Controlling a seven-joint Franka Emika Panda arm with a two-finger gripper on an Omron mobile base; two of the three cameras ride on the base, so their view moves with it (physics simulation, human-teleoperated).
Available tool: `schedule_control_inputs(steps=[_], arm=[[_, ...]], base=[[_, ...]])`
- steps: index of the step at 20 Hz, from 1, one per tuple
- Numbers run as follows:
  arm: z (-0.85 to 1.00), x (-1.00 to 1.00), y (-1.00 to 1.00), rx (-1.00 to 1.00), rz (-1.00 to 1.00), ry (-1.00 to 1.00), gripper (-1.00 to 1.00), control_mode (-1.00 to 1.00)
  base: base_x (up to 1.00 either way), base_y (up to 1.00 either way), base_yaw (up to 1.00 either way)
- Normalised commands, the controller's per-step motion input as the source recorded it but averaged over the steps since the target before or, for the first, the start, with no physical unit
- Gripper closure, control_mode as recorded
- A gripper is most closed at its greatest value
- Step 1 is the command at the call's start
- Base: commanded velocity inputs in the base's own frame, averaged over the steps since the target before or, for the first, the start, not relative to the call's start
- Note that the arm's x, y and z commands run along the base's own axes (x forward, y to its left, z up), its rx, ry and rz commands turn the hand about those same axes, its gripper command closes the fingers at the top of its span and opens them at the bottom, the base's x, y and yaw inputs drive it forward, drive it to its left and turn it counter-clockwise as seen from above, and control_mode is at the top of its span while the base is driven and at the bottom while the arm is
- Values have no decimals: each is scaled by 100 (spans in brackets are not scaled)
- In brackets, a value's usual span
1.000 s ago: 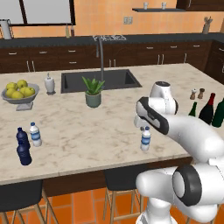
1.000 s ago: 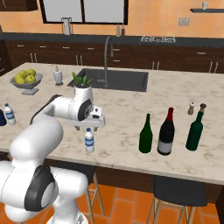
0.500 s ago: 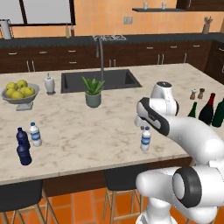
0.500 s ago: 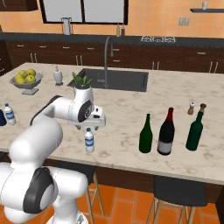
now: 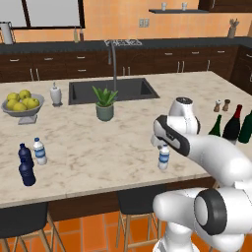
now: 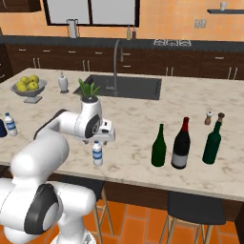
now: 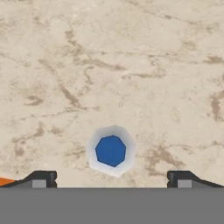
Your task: Move the plastic bottles in the middle to the plastics group, and the glass bottles in the middle to the glass group.
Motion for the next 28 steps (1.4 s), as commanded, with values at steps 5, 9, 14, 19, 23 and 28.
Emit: schedule_control_inputs(steps=[5, 9, 14, 19, 23, 28], arm=[[-26, 1, 0, 0, 0, 0, -100, -100], [-3, 17, 0, 0, 0, 0, -100, -100], [0, 17, 0, 0, 1, 0, -100, -100], [0, 5, 0, 0, 2, 0, -100, -100], [-1, 4, 0, 0, 2, 0, -100, -100], [-19, 1, 4, 0, 3, 2, -100, -100]], base=[[0, 0, 0], [0, 0, 0], [0, 0, 0], [0, 0, 0], [0, 0, 0], [0, 0, 0]])
